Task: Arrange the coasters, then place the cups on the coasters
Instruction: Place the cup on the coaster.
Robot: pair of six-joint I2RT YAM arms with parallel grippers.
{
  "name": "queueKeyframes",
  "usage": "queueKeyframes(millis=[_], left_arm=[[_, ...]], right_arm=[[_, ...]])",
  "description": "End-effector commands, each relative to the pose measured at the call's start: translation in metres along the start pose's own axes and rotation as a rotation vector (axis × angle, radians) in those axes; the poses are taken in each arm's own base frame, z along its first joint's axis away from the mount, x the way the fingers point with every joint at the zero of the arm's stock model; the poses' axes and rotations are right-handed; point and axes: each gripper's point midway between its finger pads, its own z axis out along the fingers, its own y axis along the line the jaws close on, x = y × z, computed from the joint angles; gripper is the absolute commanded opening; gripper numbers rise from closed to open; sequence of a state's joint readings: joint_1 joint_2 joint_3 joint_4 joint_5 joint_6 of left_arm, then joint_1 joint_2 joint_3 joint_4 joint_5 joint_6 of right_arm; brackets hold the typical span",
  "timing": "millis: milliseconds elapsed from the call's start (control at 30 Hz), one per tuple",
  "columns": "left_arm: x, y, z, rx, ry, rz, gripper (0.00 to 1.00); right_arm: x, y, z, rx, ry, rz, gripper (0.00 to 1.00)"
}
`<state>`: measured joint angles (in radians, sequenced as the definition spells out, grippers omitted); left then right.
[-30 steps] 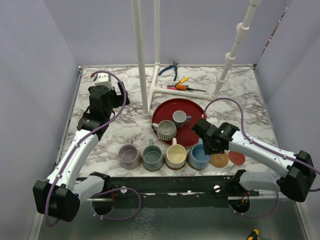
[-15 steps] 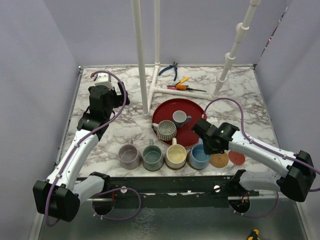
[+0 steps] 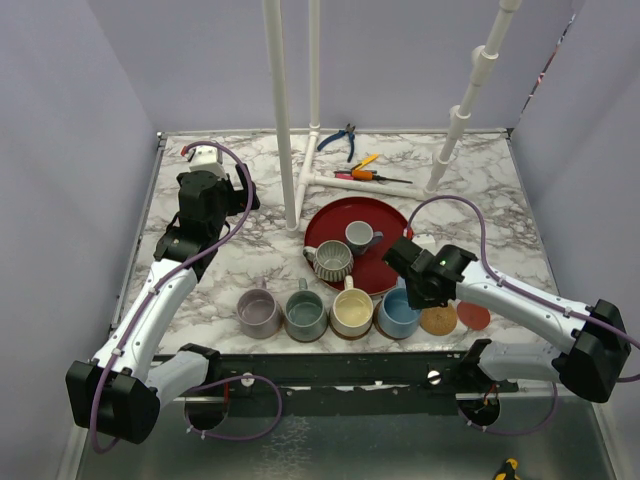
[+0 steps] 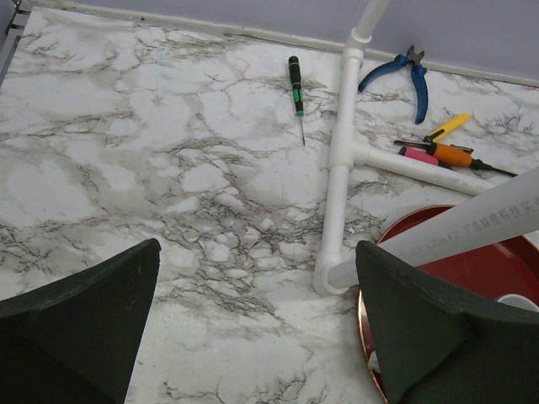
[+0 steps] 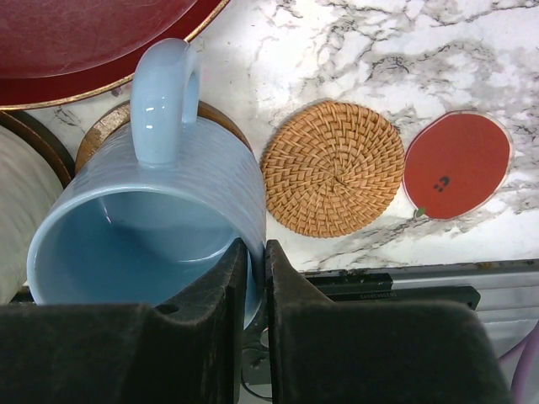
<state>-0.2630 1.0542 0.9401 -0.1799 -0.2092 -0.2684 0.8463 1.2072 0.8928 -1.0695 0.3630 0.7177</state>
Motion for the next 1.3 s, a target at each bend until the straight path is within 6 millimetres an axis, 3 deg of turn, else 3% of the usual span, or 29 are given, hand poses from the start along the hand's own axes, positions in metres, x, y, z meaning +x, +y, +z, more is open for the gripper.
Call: queueKeyframes(millis=[0, 667, 933, 1067, 1167, 1267], left_arm=[[0.001, -0.001, 0.001, 0.016, -0.006, 0.005, 0.99], [0.003, -0.002, 0.002, 0.019, -0.001, 0.008, 0.99], [0.003, 0.000, 0.002, 0.014, 0.001, 0.013, 0.99], [0.004, 0.001, 0.002, 0.007, 0.001, 0.017, 0.99], [0.003, 0.004, 0.002, -0.011, -0.002, 0.020, 0.99], [0.004, 0.005, 0.002, -0.014, -0.003, 0.022, 0.99]], right_arm=[[-0.012, 0.010, 0.003, -0.021, -0.049, 0.031, 0.14], [-0.015, 0.010, 0.004, -0.013, -0.063, 0.027, 0.14], [-0.023, 0.007, -0.019, -0.033, -0.076, 0.046, 0.33], [-0.020, -0.005, -0.032, 0.004, -0.056, 0.069, 0.45], [-0.032, -0.012, -0.045, 0.014, -0.109, 0.105, 0.58], [-0.051, -0.002, -0.050, -0.056, -0.138, 0.140, 0.61]])
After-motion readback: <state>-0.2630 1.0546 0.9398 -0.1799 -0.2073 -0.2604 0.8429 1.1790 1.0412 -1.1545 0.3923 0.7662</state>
